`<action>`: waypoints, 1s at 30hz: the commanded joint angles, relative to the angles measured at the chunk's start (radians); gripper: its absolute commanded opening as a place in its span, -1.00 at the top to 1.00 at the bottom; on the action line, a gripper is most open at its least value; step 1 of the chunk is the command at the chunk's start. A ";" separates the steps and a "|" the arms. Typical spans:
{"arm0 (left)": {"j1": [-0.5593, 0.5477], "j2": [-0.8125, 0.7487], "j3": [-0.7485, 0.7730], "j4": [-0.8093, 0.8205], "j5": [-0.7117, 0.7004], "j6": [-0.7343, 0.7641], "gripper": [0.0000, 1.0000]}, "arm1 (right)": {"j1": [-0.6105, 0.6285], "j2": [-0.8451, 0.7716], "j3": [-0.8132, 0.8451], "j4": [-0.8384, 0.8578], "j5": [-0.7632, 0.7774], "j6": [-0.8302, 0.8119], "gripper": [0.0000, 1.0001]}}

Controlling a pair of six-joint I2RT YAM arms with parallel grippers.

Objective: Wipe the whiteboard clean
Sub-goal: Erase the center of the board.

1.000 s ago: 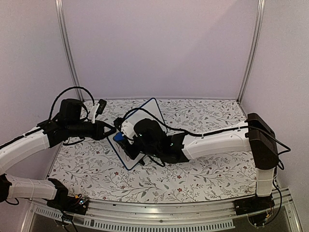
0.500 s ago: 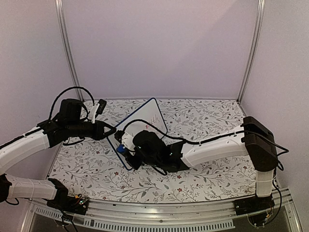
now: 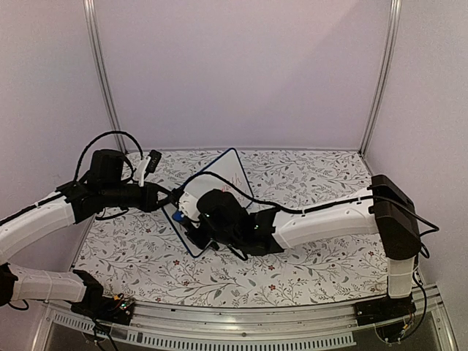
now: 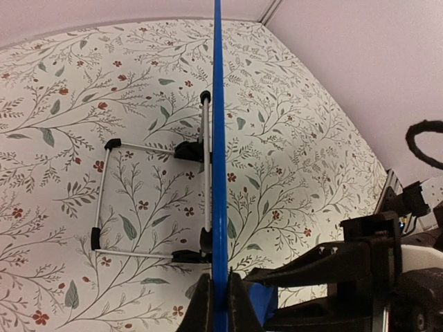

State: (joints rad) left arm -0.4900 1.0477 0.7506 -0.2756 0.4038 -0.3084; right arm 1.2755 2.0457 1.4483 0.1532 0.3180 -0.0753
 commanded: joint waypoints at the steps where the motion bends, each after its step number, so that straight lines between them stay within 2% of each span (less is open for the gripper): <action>1: 0.002 -0.007 0.006 0.001 0.015 0.002 1.00 | 0.002 0.027 0.079 0.017 0.060 -0.052 0.67; 9: 0.001 -0.009 0.006 0.001 0.018 0.002 1.00 | 0.002 0.058 0.080 0.011 0.055 -0.056 0.67; 20: 0.002 -0.008 0.007 0.001 0.019 0.002 1.00 | 0.002 0.036 -0.054 0.005 0.011 0.026 0.69; 30: 0.002 -0.007 0.008 0.001 0.017 0.002 1.00 | 0.002 0.028 -0.094 0.005 0.020 0.048 0.69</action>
State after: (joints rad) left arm -0.4854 1.0477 0.7506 -0.2764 0.3889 -0.3069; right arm 1.2819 2.0697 1.3796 0.1902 0.3367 -0.0463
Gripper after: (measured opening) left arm 0.016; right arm 0.225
